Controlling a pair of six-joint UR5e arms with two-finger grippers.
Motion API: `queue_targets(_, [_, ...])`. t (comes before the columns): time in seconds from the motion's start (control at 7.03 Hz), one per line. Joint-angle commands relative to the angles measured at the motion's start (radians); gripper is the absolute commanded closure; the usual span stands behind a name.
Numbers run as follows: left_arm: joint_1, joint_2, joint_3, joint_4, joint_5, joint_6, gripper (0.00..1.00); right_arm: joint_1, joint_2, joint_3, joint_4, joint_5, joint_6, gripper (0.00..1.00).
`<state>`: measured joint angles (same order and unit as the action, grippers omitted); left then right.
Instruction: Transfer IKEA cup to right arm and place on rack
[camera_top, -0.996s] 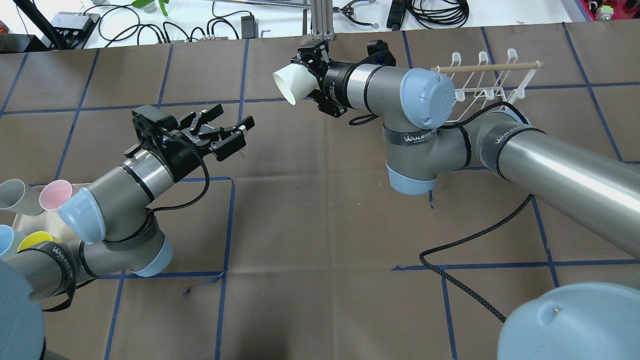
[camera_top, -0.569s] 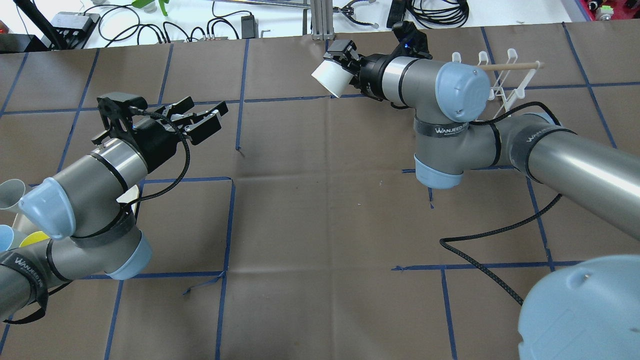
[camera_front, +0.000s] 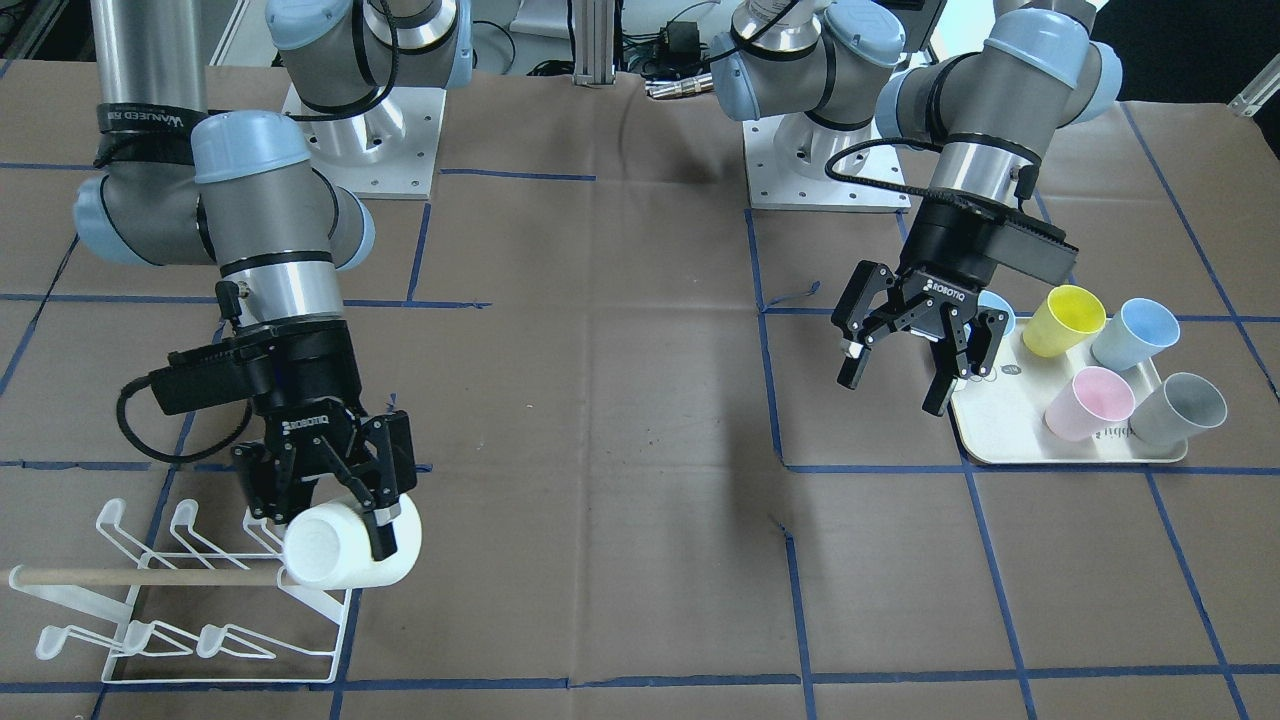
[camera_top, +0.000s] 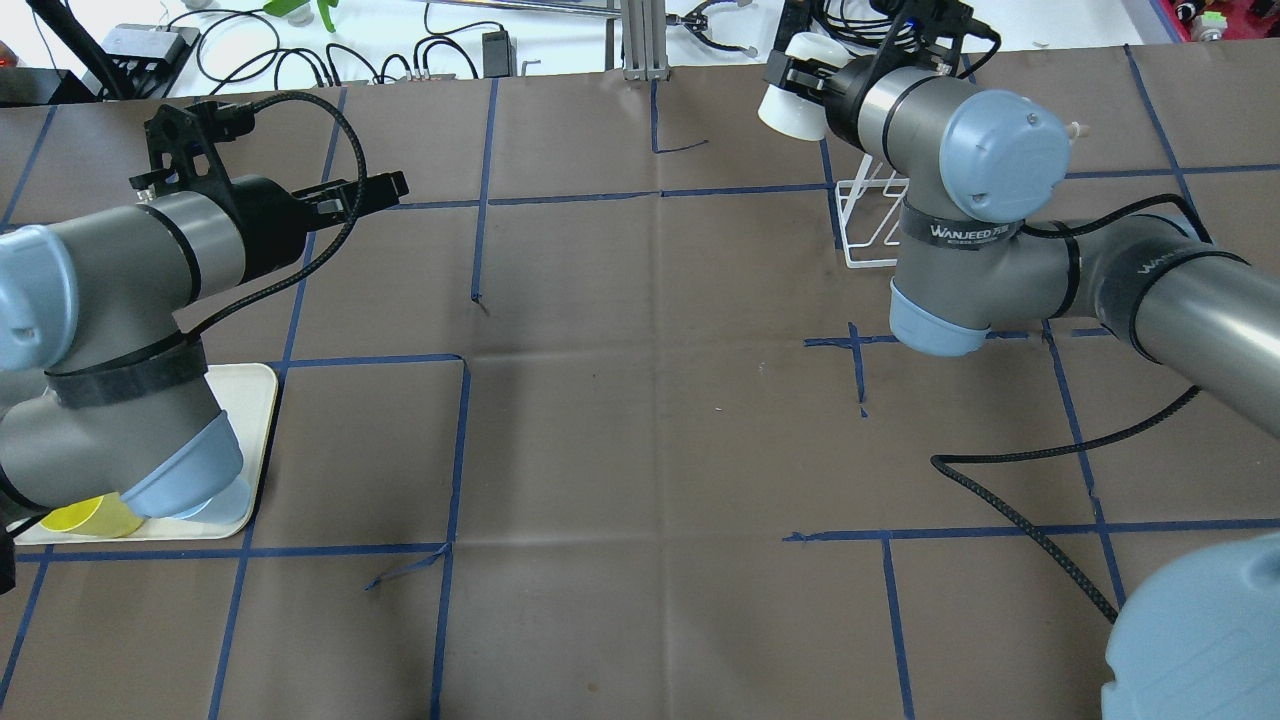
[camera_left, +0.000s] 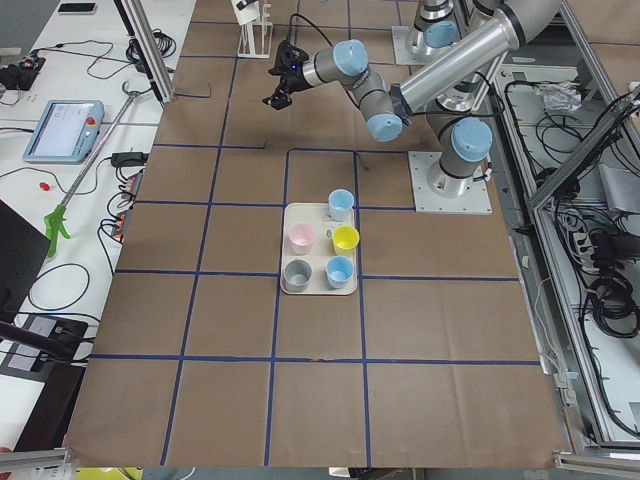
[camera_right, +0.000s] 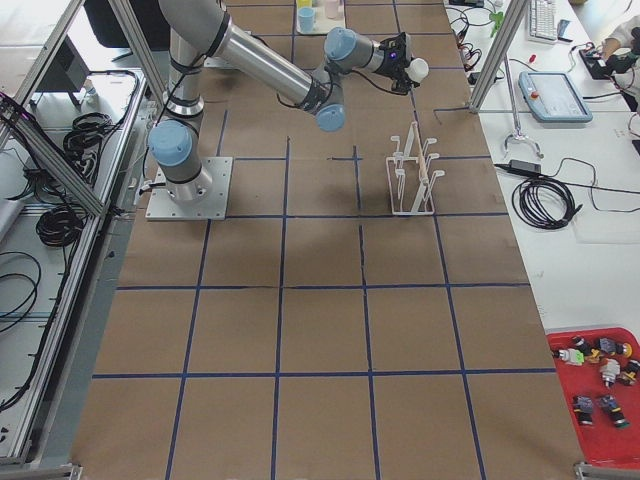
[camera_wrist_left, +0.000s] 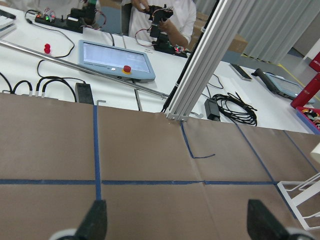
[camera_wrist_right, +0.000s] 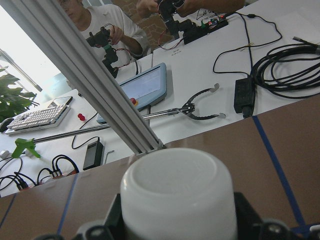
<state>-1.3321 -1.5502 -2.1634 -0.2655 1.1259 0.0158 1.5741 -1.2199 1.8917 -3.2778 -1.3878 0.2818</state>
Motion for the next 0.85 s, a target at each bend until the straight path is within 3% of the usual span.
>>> queue_targets(0.0, [-0.117, 0.001, 0.207, -0.453, 0.271, -0.042, 0.01, -0.032, 0.0, -0.016, -0.044, -0.126, -0.25, 0.91])
queue_targets(0.28, [-0.134, -0.005, 0.423, -0.942, 0.374, -0.124, 0.01, -0.048, 0.032, -0.034, -0.217, -0.189, -0.344, 0.91])
queue_targets(0.43, [-0.136, -0.004, 0.506, -1.115, 0.429, -0.146, 0.01, -0.071, 0.072, -0.026, -0.328, -0.189, -0.396, 0.9])
queue_targets(0.71, [-0.137, 0.001, 0.554, -1.282, 0.49, -0.146, 0.01, -0.097, 0.135, -0.04, -0.355, -0.189, -0.379, 0.91])
